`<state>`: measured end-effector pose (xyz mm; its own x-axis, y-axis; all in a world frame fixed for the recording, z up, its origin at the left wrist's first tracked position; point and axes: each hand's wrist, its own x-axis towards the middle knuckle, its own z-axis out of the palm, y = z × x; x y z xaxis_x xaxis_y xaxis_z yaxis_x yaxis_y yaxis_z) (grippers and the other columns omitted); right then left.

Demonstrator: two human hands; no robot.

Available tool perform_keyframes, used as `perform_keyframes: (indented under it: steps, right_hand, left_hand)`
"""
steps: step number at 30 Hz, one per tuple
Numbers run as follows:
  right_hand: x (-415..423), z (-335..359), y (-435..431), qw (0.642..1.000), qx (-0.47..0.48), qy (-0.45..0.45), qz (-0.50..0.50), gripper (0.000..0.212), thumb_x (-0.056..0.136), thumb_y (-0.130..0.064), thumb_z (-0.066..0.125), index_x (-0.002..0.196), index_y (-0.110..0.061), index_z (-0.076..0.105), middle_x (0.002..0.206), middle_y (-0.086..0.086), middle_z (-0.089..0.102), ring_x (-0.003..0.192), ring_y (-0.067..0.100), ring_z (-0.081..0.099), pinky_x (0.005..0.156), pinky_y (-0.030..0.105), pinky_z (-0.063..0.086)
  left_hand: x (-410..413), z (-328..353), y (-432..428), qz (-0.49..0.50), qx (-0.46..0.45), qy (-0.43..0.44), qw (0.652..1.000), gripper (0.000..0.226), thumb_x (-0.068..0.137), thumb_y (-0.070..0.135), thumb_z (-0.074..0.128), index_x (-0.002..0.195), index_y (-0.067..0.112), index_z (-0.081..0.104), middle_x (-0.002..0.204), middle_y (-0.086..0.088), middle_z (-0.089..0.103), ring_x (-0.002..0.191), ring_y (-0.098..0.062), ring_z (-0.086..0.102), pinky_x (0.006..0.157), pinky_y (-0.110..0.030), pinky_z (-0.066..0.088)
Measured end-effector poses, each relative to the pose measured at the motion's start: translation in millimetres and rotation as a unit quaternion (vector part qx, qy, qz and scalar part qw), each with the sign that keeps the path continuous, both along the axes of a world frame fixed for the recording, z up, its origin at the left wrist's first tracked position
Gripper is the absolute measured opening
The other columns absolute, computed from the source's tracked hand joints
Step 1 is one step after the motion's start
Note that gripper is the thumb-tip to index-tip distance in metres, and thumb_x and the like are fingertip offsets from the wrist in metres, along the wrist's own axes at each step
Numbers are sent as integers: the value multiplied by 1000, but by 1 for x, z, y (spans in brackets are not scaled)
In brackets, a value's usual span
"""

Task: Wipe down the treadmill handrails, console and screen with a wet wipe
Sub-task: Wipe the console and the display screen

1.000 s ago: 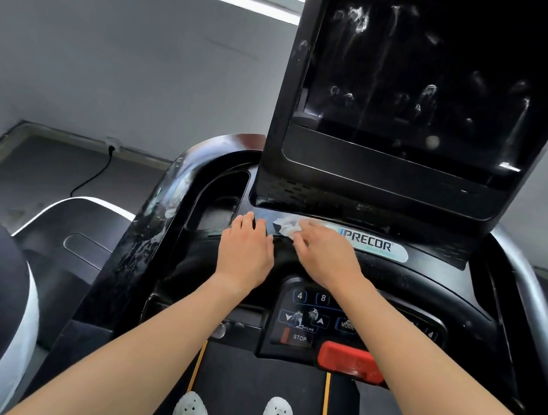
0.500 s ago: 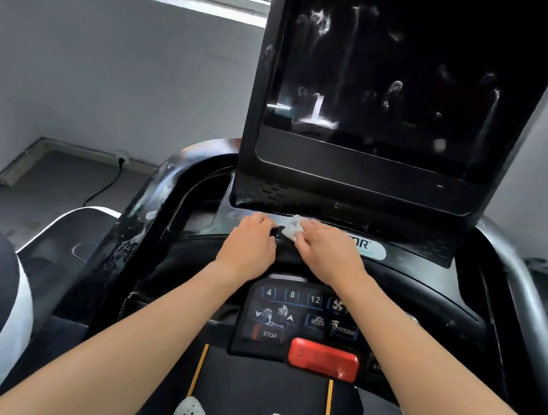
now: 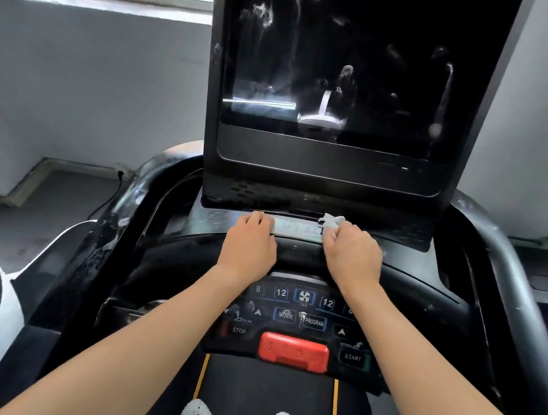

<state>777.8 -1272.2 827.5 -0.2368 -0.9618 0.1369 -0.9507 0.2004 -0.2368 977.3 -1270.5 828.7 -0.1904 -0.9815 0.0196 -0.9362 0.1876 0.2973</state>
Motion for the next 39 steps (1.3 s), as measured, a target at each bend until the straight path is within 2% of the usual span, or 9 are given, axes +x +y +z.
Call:
perform_keyframes:
  steps: [4, 7, 9, 12, 16, 25, 28, 35, 39]
  right_hand:
    - [28, 2, 1, 991, -8, -65, 117, 10, 102, -15, 50, 102, -13, 60, 89, 7, 65, 82, 34, 65, 62, 35, 34]
    - [34, 3, 2, 975, 17, -76, 209, 45, 94, 1, 51, 133, -20, 58, 112, 7, 70, 91, 34, 68, 72, 40, 50]
    - [28, 0, 4, 970, 40, -61, 233, 50, 92, 3, 48, 132, -24, 61, 132, 6, 66, 101, 32, 67, 79, 40, 53]
    - [8, -3, 7, 984, 44, -47, 168, 42, 92, 1, 47, 122, -22, 65, 128, 2, 67, 111, 29, 65, 83, 39, 53]
    - [-11, -2, 10, 999, 30, -13, 22, 28, 89, 1, 44, 102, -14, 63, 91, 0, 60, 90, 28, 64, 64, 32, 35]
    - [17, -1, 9, 979, 67, -77, 175, 33, 105, -36, 34, 114, -19, 62, 122, -9, 58, 116, 17, 59, 76, 35, 50]
    - [-1, -2, 18, 988, 49, -66, 134, 40, 107, -38, 31, 124, -24, 63, 129, -8, 63, 124, 16, 58, 89, 38, 53]
    - [-55, -11, 43, 989, 16, -75, -125, 34, 105, -28, 40, 113, -10, 67, 115, 8, 71, 105, 33, 63, 86, 41, 51]
    - [-39, -9, 35, 993, 1, -99, -63, 29, 108, -24, 33, 104, -12, 60, 107, 7, 64, 95, 29, 62, 76, 40, 49]
  left_hand:
    - [-1, -2, 3, 7, 1, 2, 1000, 31, 104, 24, 45, 131, 12, 56, 140, -6, 53, 129, -28, 45, 99, -37, 45]
    - [-3, -2, 2, 10, 6, 2, 1000, 33, 105, 25, 46, 133, 11, 55, 142, -6, 52, 132, -28, 44, 101, -37, 44]
    - [-4, -2, 1, 14, 6, 5, 1000, 31, 104, 24, 46, 130, 11, 56, 138, -7, 54, 130, -29, 45, 98, -37, 45]
    - [-3, -2, -1, 16, -1, 3, 1000, 28, 104, 21, 45, 127, 11, 58, 132, -6, 56, 123, -29, 48, 92, -36, 45]
    - [1, -3, -2, 10, -3, 5, 1000, 29, 103, 19, 45, 128, 11, 58, 132, -6, 56, 123, -29, 48, 90, -36, 46]
    - [-13, -8, -7, -33, -9, 83, 996, 26, 103, 12, 44, 121, 5, 62, 137, -8, 54, 129, -26, 47, 105, -33, 42]
    - [-27, -5, -11, -81, -6, 111, 991, 32, 103, 10, 43, 128, 4, 63, 145, -9, 52, 136, -25, 47, 112, -35, 41]
    - [-50, -3, -9, -143, -8, 85, 986, 37, 106, 17, 44, 138, 12, 61, 148, -3, 53, 139, -23, 42, 115, -35, 37]
    - [-54, -4, -7, -133, -34, 62, 989, 35, 103, 15, 46, 132, 11, 65, 141, -4, 59, 134, -24, 47, 110, -36, 42]
